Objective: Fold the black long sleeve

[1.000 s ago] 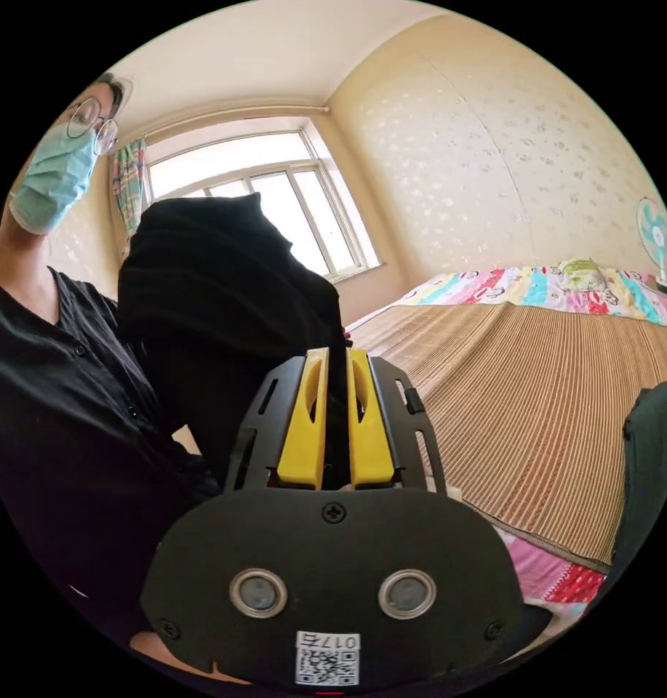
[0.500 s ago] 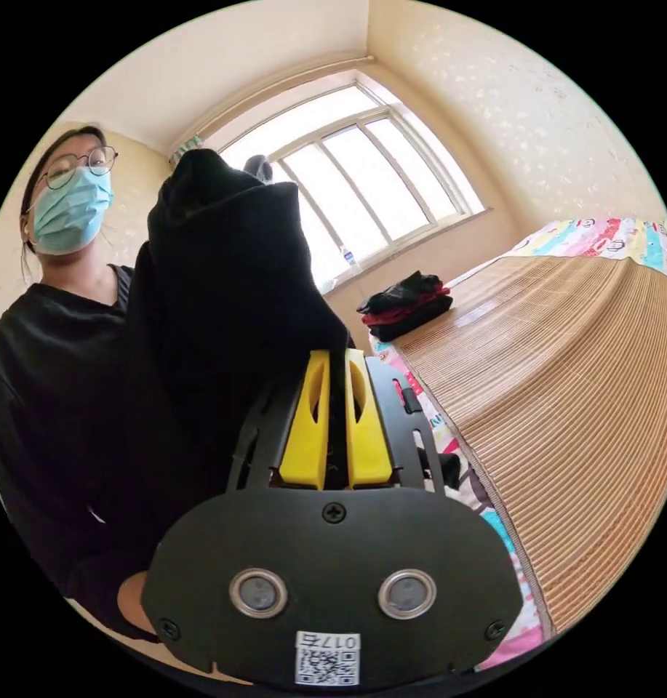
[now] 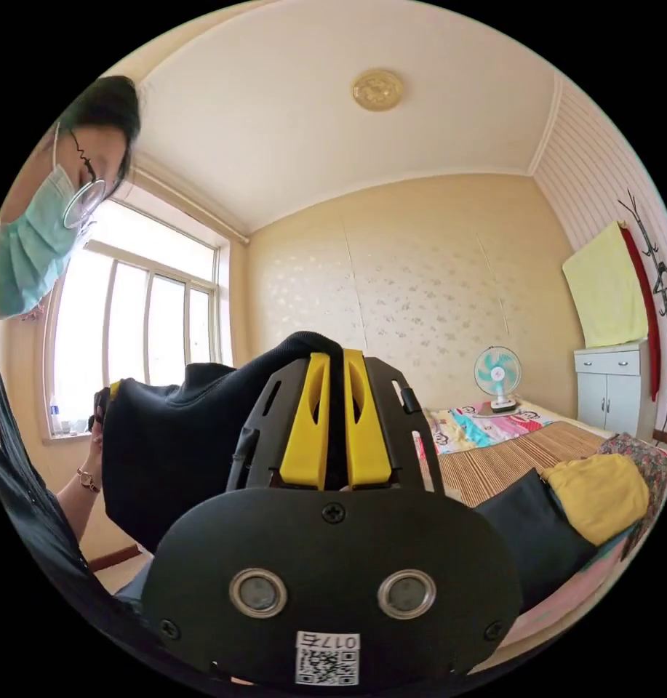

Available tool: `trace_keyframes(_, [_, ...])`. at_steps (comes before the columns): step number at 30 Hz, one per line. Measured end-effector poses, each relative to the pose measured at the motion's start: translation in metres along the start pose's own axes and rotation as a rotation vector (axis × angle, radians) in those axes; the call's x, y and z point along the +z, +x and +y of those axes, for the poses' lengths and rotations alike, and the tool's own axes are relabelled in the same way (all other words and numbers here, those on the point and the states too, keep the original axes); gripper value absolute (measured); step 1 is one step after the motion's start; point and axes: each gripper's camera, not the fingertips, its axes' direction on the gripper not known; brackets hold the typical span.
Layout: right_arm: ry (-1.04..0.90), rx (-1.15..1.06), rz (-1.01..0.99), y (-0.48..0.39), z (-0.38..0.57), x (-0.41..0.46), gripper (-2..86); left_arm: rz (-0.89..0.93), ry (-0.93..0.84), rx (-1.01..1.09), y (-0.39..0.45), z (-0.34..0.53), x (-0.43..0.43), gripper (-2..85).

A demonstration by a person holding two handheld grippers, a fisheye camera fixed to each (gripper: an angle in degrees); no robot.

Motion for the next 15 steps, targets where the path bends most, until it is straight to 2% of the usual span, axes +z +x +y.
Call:
trace_keyframes(3, [0.055,0.016,-0.048,-0.033,-0.025,-0.006,3.8,0.026,0.072,0.059,0.009,-0.015,-0.001,-0.8])
trace_keyframes(6, [-0.035,0.033,-0.019,-0.049,-0.057,0.017,3.9,-0.093,0.008,0.030,-0.009,-0.050,0.014,-0.7])
trace_keyframes(9, [-0.169,-0.002,0.011,-0.045,-0.076,0.090,4.1,-0.385,-0.138,-0.120,-0.073,-0.087,0.039,-0.5])
trace_keyframes(14, [-0.629,-0.053,0.162,0.007,-0.040,0.341,5.8,-0.936,-0.560,-0.266,-0.268,-0.096,0.113,2.6])
trace_keyframes(15, [-0.675,-0.062,0.159,0.013,-0.029,0.364,5.9,-0.965,-0.592,-0.295,-0.285,-0.090,0.116,3.4])
